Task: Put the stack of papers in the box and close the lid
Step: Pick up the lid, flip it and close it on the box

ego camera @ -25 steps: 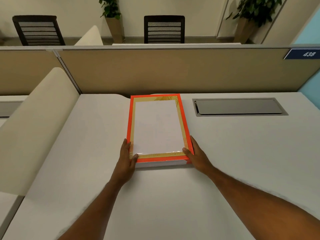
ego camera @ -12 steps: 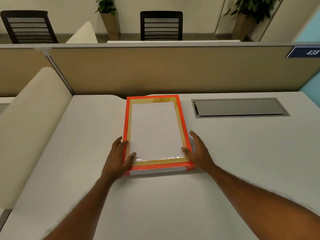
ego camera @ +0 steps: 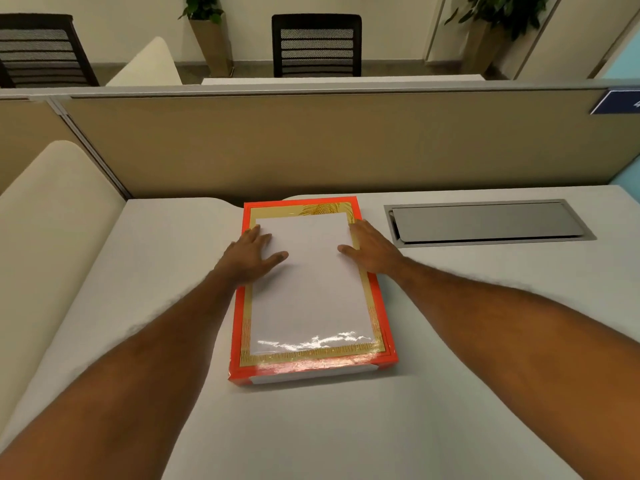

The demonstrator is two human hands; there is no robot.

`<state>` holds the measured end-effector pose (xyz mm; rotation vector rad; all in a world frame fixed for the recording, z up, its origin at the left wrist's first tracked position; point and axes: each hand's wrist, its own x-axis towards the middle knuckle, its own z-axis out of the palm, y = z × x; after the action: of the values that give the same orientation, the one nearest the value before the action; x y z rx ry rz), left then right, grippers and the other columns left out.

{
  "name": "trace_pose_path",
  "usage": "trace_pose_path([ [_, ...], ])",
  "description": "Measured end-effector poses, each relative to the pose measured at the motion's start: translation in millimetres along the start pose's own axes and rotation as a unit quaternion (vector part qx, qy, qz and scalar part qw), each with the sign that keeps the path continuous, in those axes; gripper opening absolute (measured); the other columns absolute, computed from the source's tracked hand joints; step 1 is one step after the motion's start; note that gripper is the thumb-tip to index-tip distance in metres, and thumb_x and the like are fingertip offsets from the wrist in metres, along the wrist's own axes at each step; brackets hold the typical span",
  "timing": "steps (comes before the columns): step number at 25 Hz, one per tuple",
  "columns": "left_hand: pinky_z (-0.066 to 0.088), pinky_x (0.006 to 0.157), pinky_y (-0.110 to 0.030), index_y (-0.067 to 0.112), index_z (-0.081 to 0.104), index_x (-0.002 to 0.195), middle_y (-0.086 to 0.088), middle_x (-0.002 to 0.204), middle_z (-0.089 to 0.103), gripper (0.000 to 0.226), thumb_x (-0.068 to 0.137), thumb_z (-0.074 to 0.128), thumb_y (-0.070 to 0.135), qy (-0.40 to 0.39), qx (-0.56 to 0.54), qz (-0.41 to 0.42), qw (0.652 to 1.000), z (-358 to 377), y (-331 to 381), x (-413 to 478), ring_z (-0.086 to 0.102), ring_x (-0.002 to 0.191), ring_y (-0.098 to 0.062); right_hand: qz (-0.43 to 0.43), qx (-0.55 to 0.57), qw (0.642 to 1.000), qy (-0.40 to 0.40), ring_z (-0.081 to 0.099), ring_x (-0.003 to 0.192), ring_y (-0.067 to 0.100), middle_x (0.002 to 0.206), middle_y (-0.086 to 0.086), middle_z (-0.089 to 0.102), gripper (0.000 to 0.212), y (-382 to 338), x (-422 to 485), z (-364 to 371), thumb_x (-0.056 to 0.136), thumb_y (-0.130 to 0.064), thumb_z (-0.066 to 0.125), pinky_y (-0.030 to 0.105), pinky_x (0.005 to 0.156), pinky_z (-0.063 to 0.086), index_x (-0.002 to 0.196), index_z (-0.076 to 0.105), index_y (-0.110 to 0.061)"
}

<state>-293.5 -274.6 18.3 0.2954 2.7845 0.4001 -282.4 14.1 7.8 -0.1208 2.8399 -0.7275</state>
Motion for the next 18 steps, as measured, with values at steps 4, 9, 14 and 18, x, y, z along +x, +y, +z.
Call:
trace_pose_path([
  [4,0.019,0.121,-0.05,0.022,0.022,0.155,-0.003,0.166,0.007,0.088,0.085,0.036,0.075,0.001,0.003,-0.011,1.0,2.7,-2.3,16.5,0.009,0.152,-0.026,0.003,-0.028,0.999,-0.032,0.011,0.152,0.024,0.165,0.005,0.013,0.077,7.6,19.3,-1.8,0.095,-0.055,0.043,0.043,0.12,0.018,0.154,0.017,-0.014],
  [9,0.02,0.12,-0.054,0.026,0.018,0.155,0.0,0.166,0.005,0.09,0.083,0.033,0.078,0.017,0.026,-0.008,0.999,11.1,-7.8,15.2,0.009,0.152,-0.025,0.016,-0.053,0.997,-0.044,0.016,0.151,0.027,0.164,0.006,0.016,0.08,4.6,26.4,-9.2,0.093,-0.06,0.042,0.044,0.119,0.02,0.153,0.02,-0.013],
  [14,0.008,0.121,-0.054,0.025,0.024,0.153,-0.002,0.166,0.009,0.088,0.084,0.027,0.078,0.059,0.049,0.022,0.997,22.9,1.0,-9.9,0.007,0.152,-0.026,-0.032,-0.037,0.998,0.027,0.01,0.152,0.022,0.164,0.005,0.015,0.074,0.1,-18.1,8.3,0.094,-0.055,0.046,0.04,0.121,0.012,0.152,0.025,-0.015],
  [18,0.013,0.122,-0.048,0.023,0.04,0.147,-0.002,0.162,0.026,0.082,0.085,0.027,0.075,0.131,-0.003,0.089,0.987,48.1,3.6,-59.8,0.016,0.151,-0.022,-0.067,-0.005,0.996,0.06,0.01,0.152,0.018,0.164,0.002,0.015,0.072,0.2,-74.0,37.3,0.094,-0.055,0.045,0.036,0.123,0.007,0.152,0.025,-0.018],
])
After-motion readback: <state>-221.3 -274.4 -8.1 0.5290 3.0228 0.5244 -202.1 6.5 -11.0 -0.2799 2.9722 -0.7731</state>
